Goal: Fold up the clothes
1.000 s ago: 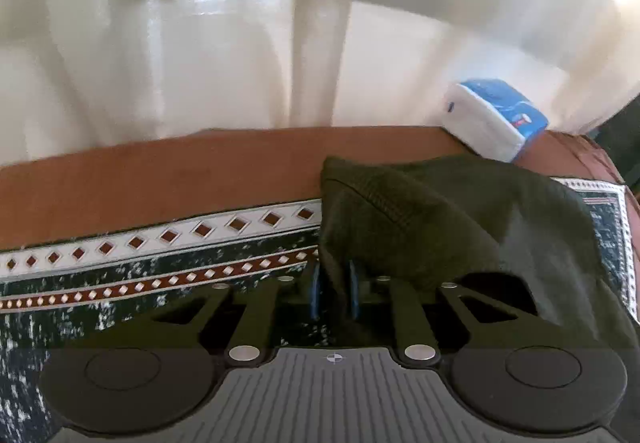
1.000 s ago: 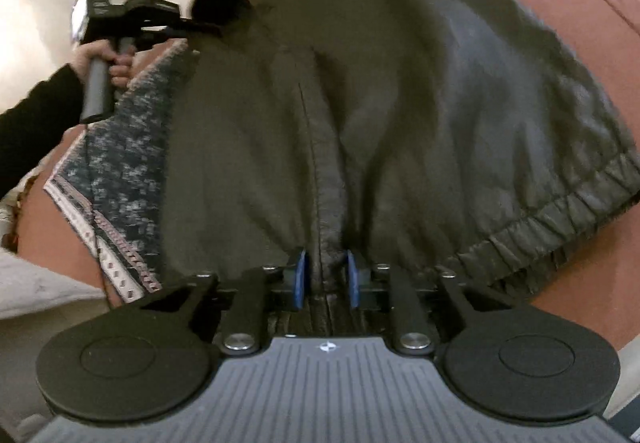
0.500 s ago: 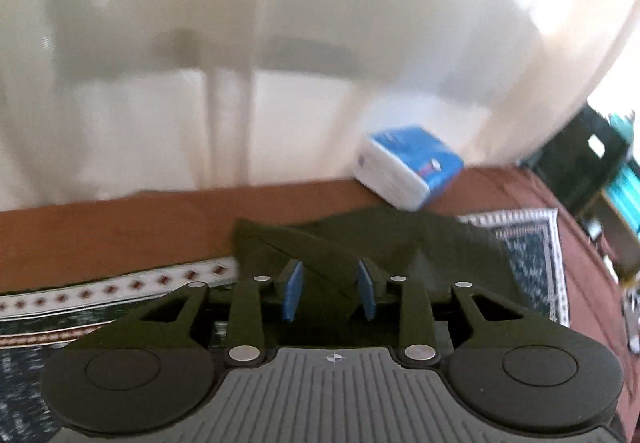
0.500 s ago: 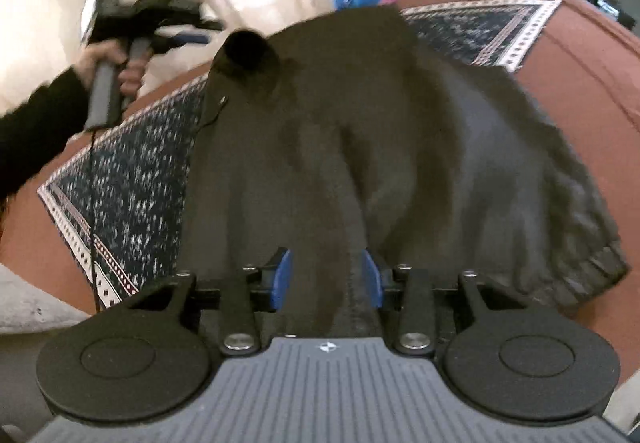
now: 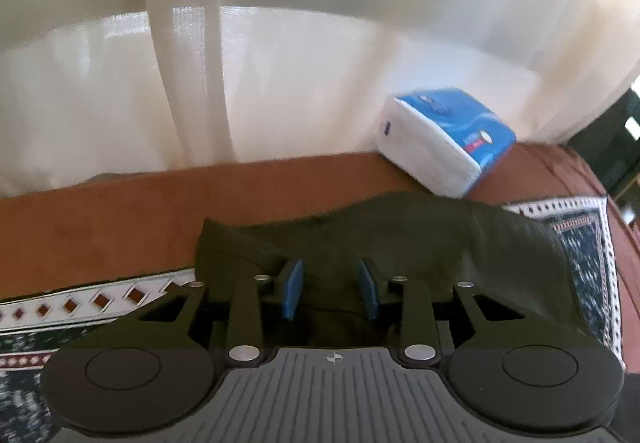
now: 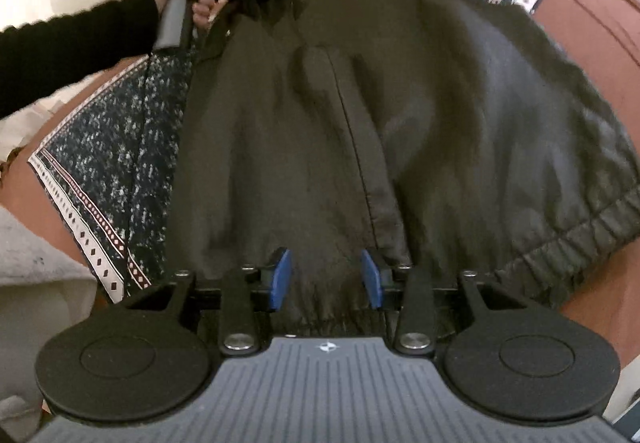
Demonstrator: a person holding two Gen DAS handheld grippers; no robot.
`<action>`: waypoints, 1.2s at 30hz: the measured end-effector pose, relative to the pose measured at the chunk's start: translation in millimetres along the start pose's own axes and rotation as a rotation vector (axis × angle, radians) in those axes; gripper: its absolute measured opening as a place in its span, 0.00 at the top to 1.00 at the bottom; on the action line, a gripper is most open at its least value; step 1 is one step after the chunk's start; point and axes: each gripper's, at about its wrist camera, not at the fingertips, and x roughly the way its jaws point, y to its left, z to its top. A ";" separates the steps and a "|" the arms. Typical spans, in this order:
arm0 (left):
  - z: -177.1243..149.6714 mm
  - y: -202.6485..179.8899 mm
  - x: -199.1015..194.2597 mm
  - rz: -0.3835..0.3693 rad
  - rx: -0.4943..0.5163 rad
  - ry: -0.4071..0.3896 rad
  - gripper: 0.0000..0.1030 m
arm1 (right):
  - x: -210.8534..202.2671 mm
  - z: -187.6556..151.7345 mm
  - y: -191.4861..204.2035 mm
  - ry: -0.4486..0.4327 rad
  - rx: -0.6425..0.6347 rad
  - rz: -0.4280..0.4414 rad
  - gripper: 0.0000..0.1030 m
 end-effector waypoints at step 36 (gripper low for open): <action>19.4 -253.6 107.9 0.439 0.268 0.145 0.25 | -32.9 38.5 -230.0 -0.182 0.082 0.185 0.39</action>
